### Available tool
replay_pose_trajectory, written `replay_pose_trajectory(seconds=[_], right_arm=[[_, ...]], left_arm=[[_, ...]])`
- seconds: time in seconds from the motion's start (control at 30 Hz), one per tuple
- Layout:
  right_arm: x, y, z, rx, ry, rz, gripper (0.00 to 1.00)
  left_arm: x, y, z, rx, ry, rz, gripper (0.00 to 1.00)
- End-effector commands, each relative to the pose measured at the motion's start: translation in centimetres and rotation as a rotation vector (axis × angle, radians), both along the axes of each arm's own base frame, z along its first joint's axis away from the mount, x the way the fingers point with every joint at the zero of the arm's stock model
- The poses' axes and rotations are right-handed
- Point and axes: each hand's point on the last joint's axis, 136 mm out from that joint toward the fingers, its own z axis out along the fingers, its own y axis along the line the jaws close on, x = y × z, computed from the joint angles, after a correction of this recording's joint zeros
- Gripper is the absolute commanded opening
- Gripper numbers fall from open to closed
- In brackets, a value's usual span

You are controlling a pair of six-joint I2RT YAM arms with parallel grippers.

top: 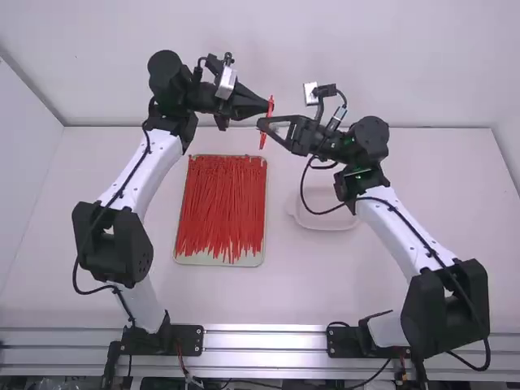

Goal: Fasten the cable tie

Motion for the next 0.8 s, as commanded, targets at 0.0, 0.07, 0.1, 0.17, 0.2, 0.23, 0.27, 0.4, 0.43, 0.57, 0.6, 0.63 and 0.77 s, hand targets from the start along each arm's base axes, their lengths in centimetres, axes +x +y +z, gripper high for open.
replay_pose_trajectory(seconds=[0.0, 0.07, 0.1, 0.17, 0.2, 0.23, 0.27, 0.4, 0.43, 0.57, 0.6, 0.63, 0.77], right_arm=[[0.7, -1.0, 1.9, 0.032, -0.032, -0.043, 0.00], [0.6, -1.1, 2.2, 0.040, -0.053, -0.046, 0.00], [0.6, -1.1, 2.2, 0.041, -0.053, -0.047, 0.00], [1.0, -1.2, 2.3, 0.046, -0.048, -0.068, 0.00], [1.0, -1.2, 2.3, 0.046, -0.049, -0.068, 0.00], [1.0, -1.2, 2.3, 0.046, -0.048, -0.066, 0.00], [0.9, -1.2, 2.3, 0.046, -0.048, -0.066, 0.00], [1.0, -1.2, 2.2, 0.043, -0.057, -0.068, 0.00], [1.0, -1.2, 2.3, 0.042, -0.061, -0.069, 0.00], [0.9, -1.2, 2.2, 0.036, -0.074, -0.065, 0.00], [1.0, -1.4, 2.2, 0.035, -0.074, -0.070, 0.00], [1.1, -1.6, 2.2, 0.034, -0.079, -0.077, 0.00], [1.6, -2.1, 2.1, 0.031, -0.086, -0.096, 0.00]], left_arm=[[-1.1, -0.1, 0.6, 0.003, -0.035, -0.031, 0.02], [-1.1, -0.1, 0.7, 0.002, -0.042, -0.031, 0.02], [-1.2, -0.1, 0.7, 0.002, -0.042, -0.031, 0.02], [-1.1, -0.1, 0.7, 0.002, -0.041, -0.029, 0.02], [-1.1, -0.1, 0.7, 0.002, -0.041, -0.030, 0.02], [-1.3, -0.3, 0.7, 0.002, -0.042, -0.035, 0.02], [-1.4, -0.5, 0.7, 0.002, -0.043, -0.040, 0.02], [-1.6, -0.6, 0.8, 0.000, -0.053, -0.045, 0.02], [-1.6, -0.6, 0.8, 0.000, -0.056, -0.045, 0.02], [-1.8, -0.7, 1.0, -0.003, -0.075, -0.048, 0.02], [-2.0, -0.9, 1.1, -0.004, -0.077, -0.053, 0.02], [-2.0, -0.9, 1.2, -0.004, -0.078, -0.053, 0.02], [-2.3, -1.0, 1.4, -0.006, -0.092, -0.058, 0.02]])
